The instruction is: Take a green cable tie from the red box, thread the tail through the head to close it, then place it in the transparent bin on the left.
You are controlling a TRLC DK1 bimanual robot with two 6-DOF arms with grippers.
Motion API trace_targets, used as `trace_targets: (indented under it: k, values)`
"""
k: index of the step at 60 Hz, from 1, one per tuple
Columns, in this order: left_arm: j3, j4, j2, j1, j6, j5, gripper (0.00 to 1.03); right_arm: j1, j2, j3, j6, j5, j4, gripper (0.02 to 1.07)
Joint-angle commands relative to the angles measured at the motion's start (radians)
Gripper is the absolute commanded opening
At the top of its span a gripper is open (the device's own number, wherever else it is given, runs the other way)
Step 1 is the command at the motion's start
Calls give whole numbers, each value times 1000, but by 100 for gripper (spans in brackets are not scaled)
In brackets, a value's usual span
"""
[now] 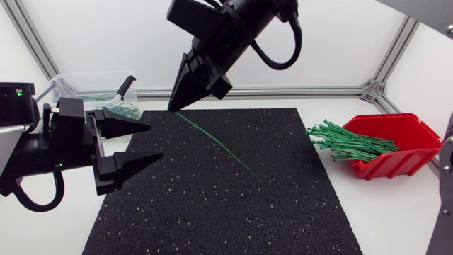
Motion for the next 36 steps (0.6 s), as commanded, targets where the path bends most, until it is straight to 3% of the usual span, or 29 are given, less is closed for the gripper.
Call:
trace_targets:
  k: [1, 36]
  values:
    - [30, 30, 33, 16, 40, 51, 93, -5, 32, 32, -29, -19, -26, 16]
    - [70, 159, 184, 38, 40, 243, 93, -53, 161, 141, -206, -188, -192, 16]
